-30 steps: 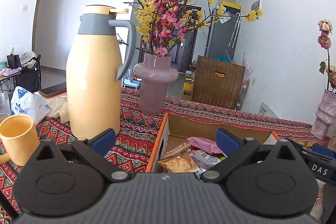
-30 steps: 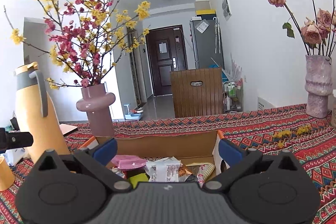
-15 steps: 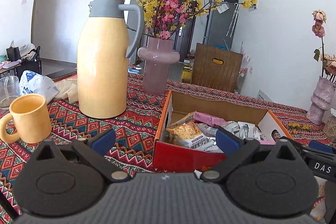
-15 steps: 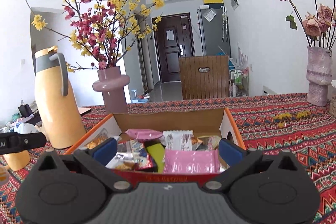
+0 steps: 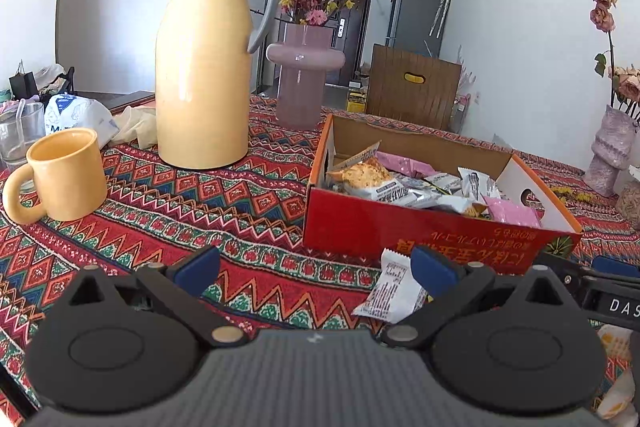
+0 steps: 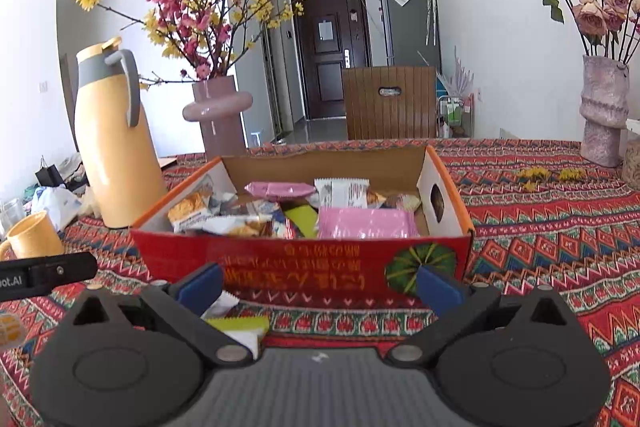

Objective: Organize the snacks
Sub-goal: 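Move both tools back out of the box toward the remaining packets, then grasp the green-and-white packet with the right gripper, then grasp the white printed packet with the left gripper while the right holds the green packet, then lift both held packets and carry them over the box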

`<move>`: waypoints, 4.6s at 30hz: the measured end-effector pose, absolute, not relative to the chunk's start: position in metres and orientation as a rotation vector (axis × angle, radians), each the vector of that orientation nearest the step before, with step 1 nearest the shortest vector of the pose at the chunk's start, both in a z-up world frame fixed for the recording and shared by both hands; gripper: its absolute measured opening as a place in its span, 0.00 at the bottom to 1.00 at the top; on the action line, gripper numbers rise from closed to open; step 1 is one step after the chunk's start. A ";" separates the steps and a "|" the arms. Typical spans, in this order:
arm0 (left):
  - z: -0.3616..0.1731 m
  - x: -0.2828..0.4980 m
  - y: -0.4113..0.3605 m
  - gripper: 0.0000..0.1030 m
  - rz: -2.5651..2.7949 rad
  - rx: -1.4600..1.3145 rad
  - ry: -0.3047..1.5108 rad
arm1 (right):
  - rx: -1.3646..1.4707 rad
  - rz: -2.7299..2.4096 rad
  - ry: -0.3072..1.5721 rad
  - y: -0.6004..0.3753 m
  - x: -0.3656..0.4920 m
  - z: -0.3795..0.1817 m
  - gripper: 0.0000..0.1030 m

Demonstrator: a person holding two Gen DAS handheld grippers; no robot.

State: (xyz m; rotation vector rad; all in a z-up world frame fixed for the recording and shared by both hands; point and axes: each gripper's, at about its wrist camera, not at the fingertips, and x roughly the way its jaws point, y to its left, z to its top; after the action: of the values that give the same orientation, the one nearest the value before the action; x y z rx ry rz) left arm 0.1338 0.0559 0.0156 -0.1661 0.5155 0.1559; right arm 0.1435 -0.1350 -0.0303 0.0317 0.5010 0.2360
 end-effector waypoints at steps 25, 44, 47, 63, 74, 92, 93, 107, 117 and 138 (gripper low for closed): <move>-0.017 0.110 0.069 1.00 0.160 -0.159 0.623 | -0.122 0.317 0.741 -0.090 0.138 -0.081 0.88; -0.019 0.117 0.069 1.00 0.148 -0.166 0.636 | -0.137 0.397 0.689 -0.089 0.125 -0.075 0.33; -0.018 0.121 0.067 1.00 0.146 -0.160 0.637 | -0.102 0.387 0.662 -0.100 0.126 -0.069 0.33; -0.008 0.161 0.040 1.00 0.110 -0.078 0.638 | -0.006 0.210 0.554 -0.178 0.142 -0.054 0.33; -0.011 0.193 0.020 1.00 0.092 -0.033 0.655 | 0.029 0.198 0.545 -0.187 0.151 -0.064 0.34; -0.037 0.216 -0.001 0.85 -0.027 0.008 0.741 | 0.046 0.201 0.529 -0.189 0.149 -0.068 0.34; -0.037 0.216 -0.002 0.80 -0.031 0.009 0.746 | 0.046 0.201 0.528 -0.189 0.148 -0.068 0.34; -0.035 0.209 -0.009 0.42 -0.078 0.026 0.716 | 0.039 0.198 0.509 -0.187 0.144 -0.067 0.34; -0.016 0.188 -0.018 0.41 -0.104 0.037 0.640 | 0.044 0.198 0.477 -0.190 0.136 -0.058 0.34; 0.034 0.157 -0.017 0.41 -0.111 -0.007 0.490 | 0.069 0.226 0.384 -0.184 0.125 -0.028 0.34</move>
State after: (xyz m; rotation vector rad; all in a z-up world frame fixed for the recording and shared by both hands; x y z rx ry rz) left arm 0.1573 -0.0174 0.0339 -0.0070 0.4896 -0.1110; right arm 0.1247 -0.1841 -0.0277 0.0691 0.3844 0.2260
